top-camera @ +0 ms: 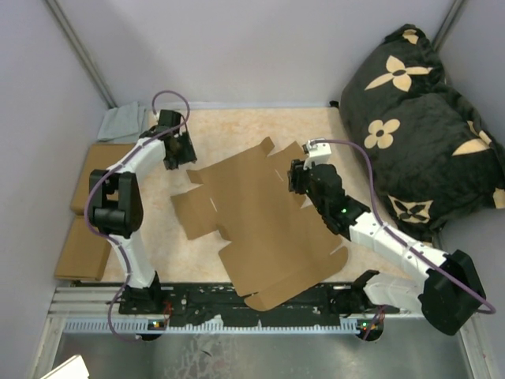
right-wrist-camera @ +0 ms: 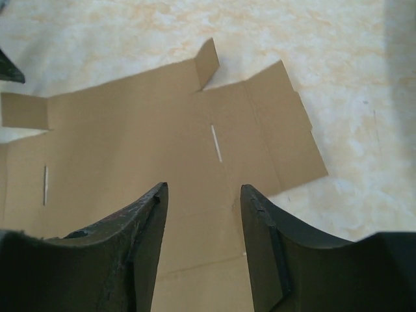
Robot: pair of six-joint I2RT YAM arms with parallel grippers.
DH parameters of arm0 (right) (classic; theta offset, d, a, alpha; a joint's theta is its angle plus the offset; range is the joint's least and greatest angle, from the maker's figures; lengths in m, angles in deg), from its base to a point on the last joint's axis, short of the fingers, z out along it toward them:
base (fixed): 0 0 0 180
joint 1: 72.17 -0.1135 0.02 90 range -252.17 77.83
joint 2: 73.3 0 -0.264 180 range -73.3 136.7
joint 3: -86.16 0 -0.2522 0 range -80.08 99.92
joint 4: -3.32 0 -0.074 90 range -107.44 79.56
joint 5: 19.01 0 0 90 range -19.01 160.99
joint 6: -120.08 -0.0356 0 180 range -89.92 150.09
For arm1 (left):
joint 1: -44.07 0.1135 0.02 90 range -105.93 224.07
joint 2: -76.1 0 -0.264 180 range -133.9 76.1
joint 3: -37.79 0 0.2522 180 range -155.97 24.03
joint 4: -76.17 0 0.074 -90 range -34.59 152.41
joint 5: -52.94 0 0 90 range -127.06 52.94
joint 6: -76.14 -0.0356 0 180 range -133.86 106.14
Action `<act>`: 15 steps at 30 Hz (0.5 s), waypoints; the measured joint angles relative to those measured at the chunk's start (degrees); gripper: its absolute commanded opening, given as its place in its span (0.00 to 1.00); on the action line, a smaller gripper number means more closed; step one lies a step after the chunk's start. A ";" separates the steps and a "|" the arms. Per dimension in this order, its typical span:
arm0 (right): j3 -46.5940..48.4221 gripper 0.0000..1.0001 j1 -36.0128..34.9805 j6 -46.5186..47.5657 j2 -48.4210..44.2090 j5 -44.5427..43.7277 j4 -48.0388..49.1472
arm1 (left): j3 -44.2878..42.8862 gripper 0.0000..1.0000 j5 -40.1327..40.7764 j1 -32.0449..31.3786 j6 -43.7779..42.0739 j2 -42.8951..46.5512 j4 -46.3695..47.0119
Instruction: Fold the paper box
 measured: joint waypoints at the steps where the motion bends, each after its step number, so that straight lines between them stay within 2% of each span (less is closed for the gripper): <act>1: 0.00 0.50 0.00 -0.13 -0.55 -0.39 -1.57 | 0.22 0.66 -0.17 0.48 0.57 -0.70 -1.70; 9: 0.00 0.50 0.00 -1.18 -1.62 -1.03 -7.43 | 3.61 0.58 -7.32 0.68 2.01 -0.70 -4.52; 12: -0.02 0.50 0.00 -1.25 -1.62 -1.16 -8.26 | 3.15 0.44 -10.73 0.68 1.68 -1.36 -4.61; 15: -0.02 0.51 0.00 -1.27 -1.79 -1.27 -8.68 | 2.73 0.25 -13.20 0.68 1.09 -2.89 -4.59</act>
